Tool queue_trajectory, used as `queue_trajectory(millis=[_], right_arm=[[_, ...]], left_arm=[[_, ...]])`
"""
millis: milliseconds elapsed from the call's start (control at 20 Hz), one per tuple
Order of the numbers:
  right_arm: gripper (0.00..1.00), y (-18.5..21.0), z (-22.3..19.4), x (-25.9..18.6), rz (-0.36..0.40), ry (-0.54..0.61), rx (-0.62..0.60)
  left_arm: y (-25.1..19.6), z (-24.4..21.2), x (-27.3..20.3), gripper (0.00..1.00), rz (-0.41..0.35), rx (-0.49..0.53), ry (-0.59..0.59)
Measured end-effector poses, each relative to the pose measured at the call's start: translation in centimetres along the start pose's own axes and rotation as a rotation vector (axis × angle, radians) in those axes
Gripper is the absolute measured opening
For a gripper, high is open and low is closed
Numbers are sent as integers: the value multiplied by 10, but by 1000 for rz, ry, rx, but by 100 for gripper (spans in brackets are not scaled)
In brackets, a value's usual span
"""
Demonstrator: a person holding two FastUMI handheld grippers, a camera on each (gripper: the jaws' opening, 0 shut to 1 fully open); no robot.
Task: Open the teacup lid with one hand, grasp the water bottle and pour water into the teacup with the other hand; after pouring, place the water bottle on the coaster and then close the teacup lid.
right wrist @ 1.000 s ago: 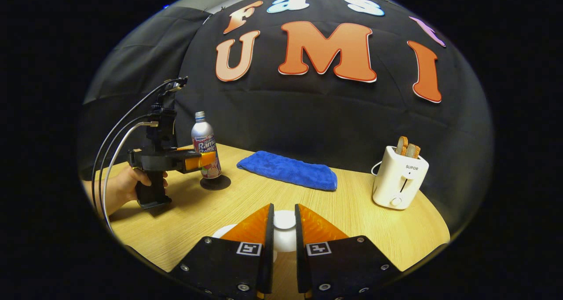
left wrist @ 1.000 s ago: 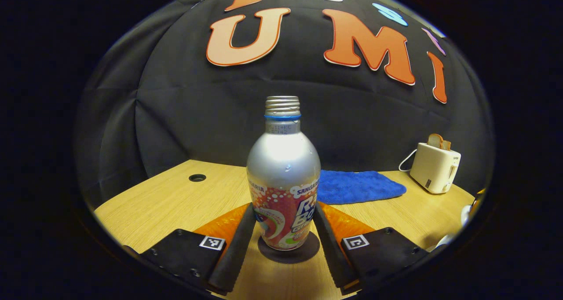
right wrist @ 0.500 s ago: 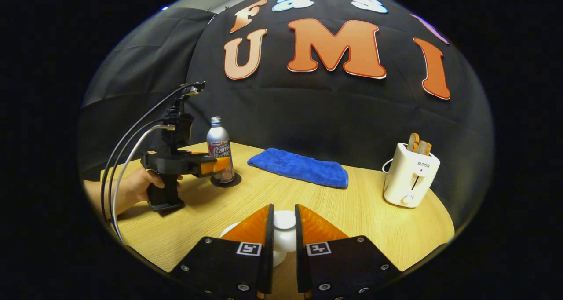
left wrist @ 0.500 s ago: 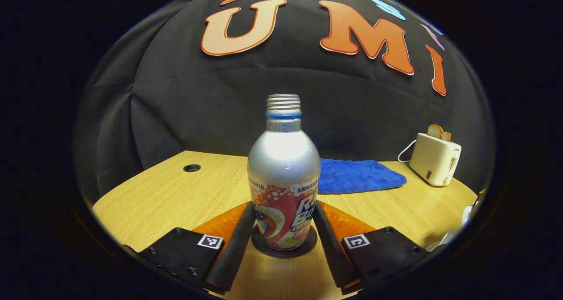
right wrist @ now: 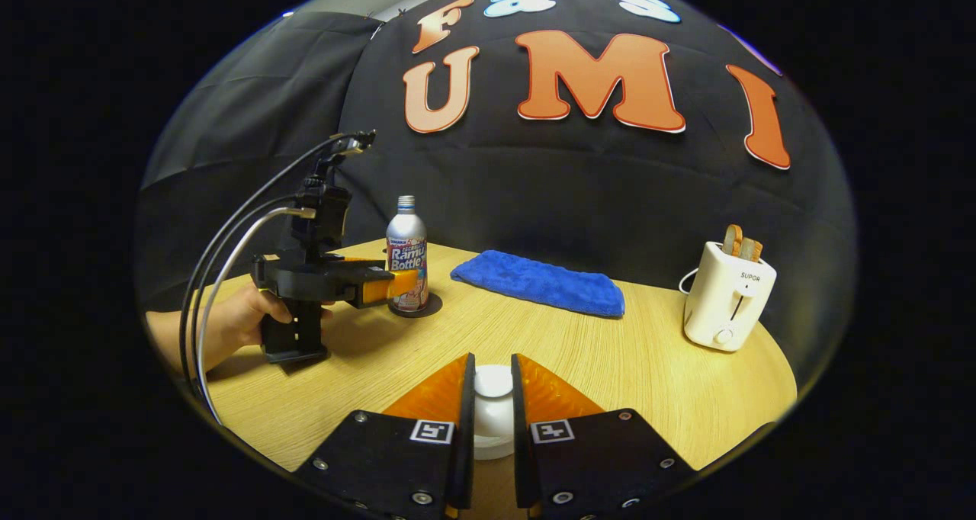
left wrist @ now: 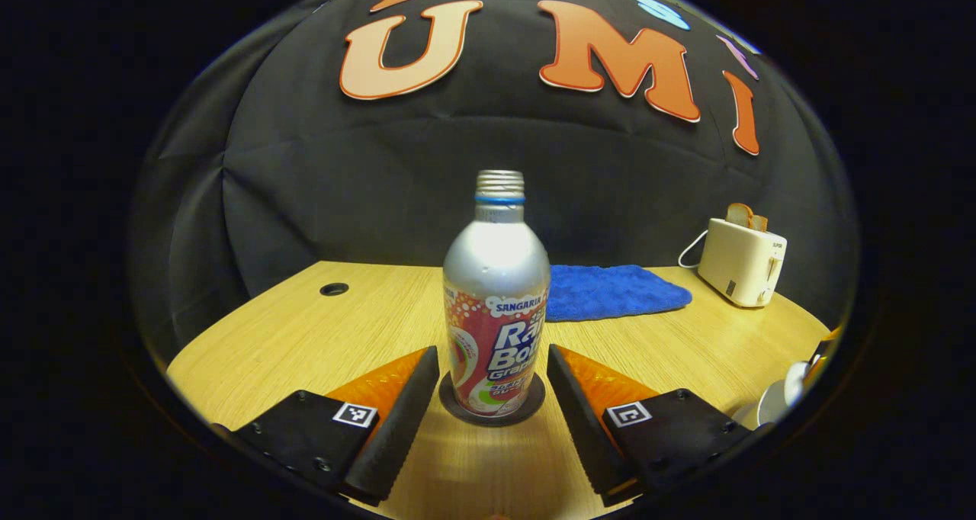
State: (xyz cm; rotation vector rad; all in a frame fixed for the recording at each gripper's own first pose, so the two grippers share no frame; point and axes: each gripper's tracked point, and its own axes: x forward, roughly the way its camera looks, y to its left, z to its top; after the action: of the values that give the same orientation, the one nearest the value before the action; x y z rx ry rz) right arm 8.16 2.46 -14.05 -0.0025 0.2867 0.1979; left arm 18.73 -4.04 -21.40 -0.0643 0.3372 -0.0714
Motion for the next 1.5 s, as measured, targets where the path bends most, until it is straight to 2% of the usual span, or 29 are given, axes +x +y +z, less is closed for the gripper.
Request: queue_trajectory(millis=[350,450,550,650,750,800,850,950,1100,1150,1200,1350,1500], right_arm=[[23,11,-8,5,8,-10,-1],[23,13,-14,7,3,1,7],[23,14,-15,9,-4,-4,12],[23,11,-19,11,-16,-1,13],[24,9,-18,10,-26,-1,8],[22,7,-18,9,-37,0,1],[28,5,-17,8,-47,-1,-7],[33,3,-9,2,-64,-27,-18],[40,2,19,-13,-76,-106,-34],[53,-1,28,-18,-85,-133,-38],[53,-4,38,-25,-94,-163,-37],[68,-13,63,-43,-125,-228,-27],[74,-17,78,-63,-150,-257,-47]], left_arm=[[1,13,-43,93,-1,17,-55],[2,13,-55,90,2,17,-65],[-2,9,-67,93,-10,8,-59],[-1,7,-76,91,-5,11,-66],[-2,10,-87,93,-2,10,-74],[-2,13,-92,94,-2,6,-80],[-1,17,-99,93,4,3,-90],[-2,27,-110,90,12,0,-117],[-4,39,-131,97,19,10,-143],[-3,43,-137,98,27,14,-153],[-2,47,-142,98,33,18,-163],[-5,60,-163,98,43,18,-201],[-2,67,-179,98,65,37,-227]])
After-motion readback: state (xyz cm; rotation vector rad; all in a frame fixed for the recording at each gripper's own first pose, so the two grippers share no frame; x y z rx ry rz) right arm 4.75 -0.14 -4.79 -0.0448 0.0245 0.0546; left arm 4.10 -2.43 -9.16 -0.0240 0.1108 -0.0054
